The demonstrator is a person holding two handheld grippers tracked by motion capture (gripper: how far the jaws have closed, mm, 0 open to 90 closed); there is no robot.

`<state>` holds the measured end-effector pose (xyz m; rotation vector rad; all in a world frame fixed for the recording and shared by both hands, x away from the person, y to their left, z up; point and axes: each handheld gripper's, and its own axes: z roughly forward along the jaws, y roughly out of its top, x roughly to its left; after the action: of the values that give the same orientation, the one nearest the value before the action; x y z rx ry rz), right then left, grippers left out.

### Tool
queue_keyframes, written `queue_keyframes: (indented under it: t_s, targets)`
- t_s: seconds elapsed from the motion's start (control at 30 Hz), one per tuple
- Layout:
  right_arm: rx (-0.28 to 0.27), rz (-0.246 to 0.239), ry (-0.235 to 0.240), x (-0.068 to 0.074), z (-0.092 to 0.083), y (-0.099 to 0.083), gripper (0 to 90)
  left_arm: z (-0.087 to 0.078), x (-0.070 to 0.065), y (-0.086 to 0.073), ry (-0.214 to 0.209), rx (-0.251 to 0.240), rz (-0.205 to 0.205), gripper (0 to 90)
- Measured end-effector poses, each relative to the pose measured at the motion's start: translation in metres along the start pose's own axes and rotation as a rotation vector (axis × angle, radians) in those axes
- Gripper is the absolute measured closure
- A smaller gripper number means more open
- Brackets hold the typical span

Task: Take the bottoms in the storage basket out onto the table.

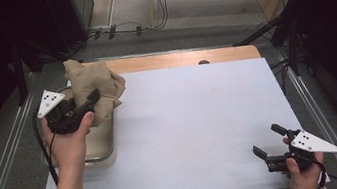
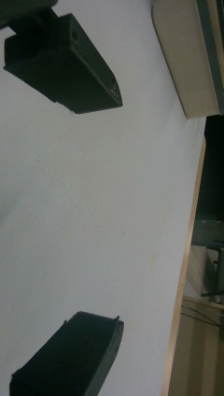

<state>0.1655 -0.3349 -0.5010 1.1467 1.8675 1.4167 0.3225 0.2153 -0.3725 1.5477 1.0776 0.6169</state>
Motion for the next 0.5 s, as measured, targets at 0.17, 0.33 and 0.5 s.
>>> queue_keyframes:
  t_s: [0.17, 0.33, 0.5]
  targets:
    - [-0.003, 0.001, 0.001, 0.000, 0.000, 0.000, 0.0, 0.001, -0.015, 0.002, -0.032, -0.011, 0.019, 54.0]
    - [-0.004, 0.002, 0.002, 0.000, 0.000, 0.000, 0.0, 0.003, -0.025, 0.001, -0.064, -0.017, 0.027, 53.8]
    - [-0.004, 0.001, 0.001, 0.000, 0.000, 0.000, 0.0, 0.004, -0.036, -0.001, -0.108, -0.024, 0.028, 53.8]
